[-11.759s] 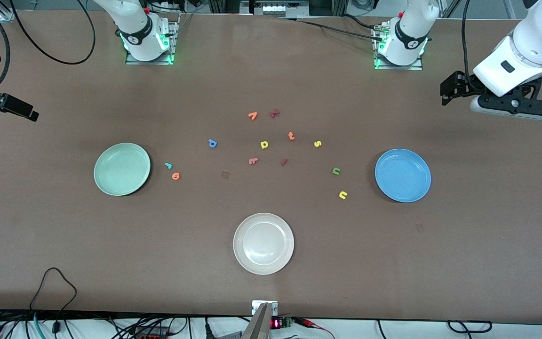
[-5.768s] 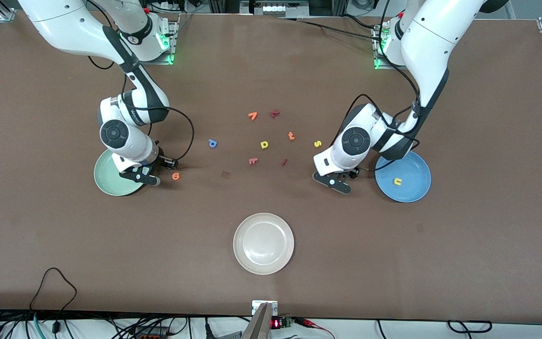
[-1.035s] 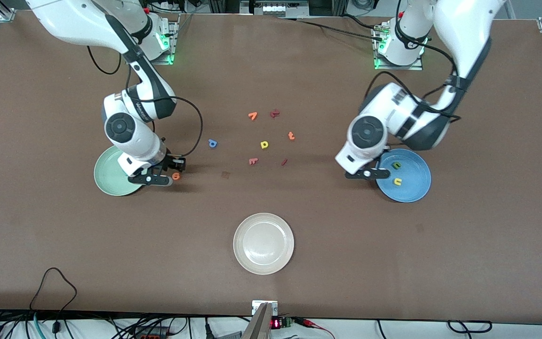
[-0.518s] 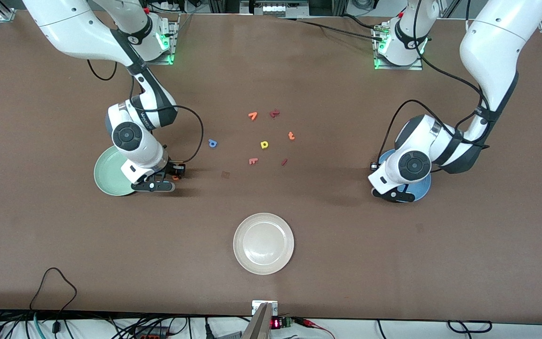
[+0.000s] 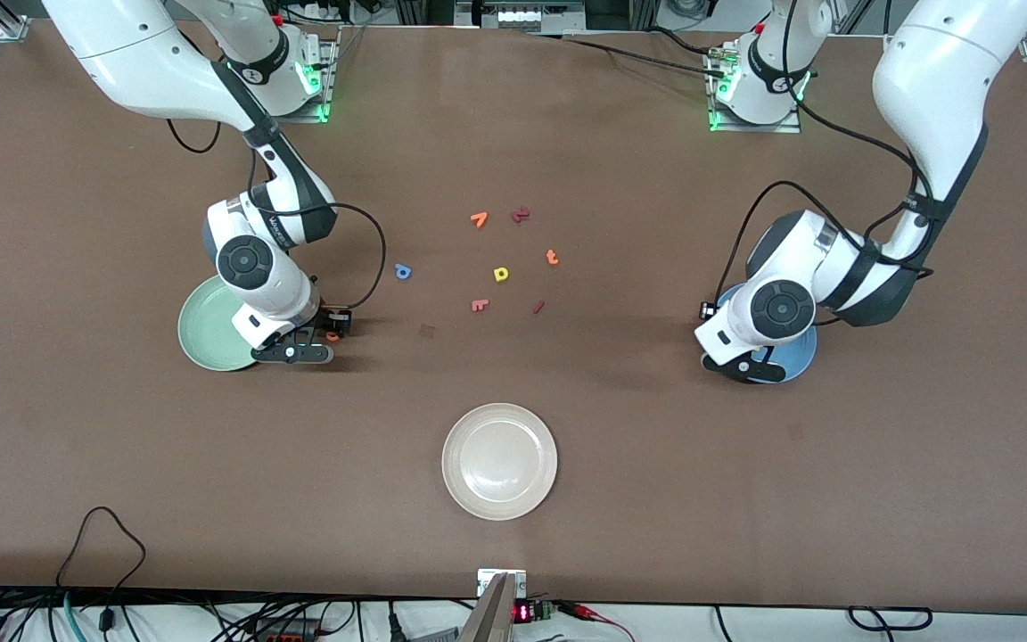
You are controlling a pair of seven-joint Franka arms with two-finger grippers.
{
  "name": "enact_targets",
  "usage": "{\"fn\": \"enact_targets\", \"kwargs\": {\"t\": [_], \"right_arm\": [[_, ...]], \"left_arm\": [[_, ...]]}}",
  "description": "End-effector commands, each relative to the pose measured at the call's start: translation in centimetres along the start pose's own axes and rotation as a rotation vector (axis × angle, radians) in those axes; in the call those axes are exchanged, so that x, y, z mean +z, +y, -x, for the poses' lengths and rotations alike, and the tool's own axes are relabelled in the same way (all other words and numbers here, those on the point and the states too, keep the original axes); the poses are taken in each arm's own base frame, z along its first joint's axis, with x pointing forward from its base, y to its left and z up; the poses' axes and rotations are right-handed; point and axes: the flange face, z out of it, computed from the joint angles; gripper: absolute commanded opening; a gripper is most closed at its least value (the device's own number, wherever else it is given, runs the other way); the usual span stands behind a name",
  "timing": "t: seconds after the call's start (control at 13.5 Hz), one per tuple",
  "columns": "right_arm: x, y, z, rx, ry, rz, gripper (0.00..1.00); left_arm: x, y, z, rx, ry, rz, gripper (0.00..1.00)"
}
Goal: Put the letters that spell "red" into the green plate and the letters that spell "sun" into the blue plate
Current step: 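Place the yellow s on the blue plate with the left gripper, then place the orange e on the green plate with the right gripper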
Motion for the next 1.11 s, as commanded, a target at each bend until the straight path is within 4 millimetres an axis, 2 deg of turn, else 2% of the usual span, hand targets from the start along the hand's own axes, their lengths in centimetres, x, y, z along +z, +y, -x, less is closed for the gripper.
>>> {"fn": "enact_targets", "kwargs": {"t": [0.0,0.15,0.37,0.59,0.67,0.81,0.89,1.04], "right_arm": [[0.1,-0.1,0.2,-0.011,0.001,0.006,0.58],[0.5,-0.1,0.5,-0.011,-0.006,0.006,0.58],[0.4,-0.2,0.4,-0.007,-0.005,0.003,0.58],[0.5,-0.2,0.5,-0.004,-0.006,0.002,0.57],[0.6,-0.2,0.5,0.000,-0.008,0.001,0.54],[0.7,-0.5,0.7,-0.003,-0.011,0.001,0.40],[0.7,-0.5,0.6,-0.001,-0.010,0.000,0.30],[0.7,-0.4,0.6,0.004,-0.010,0.000,0.16]], "left_arm": [[-6.5,0.5,1.4,0.021,0.031,-0.031,1.00],[-9.6,-0.3,1.8,0.002,-0.003,-0.036,1.00],[-17.0,-2.3,3.0,-0.011,-0.039,0.050,1.00],[-21.3,-5.0,3.6,0.067,0.024,0.093,1.00],[-23.4,-5.1,4.8,0.112,0.061,0.087,1.00],[-26.0,-8.4,7.1,0.120,0.102,0.093,1.00],[-26.4,-9.1,7.9,0.130,0.105,0.138,1.00],[-26.6,-12.6,9.4,0.080,0.115,0.219,1.00]]}}
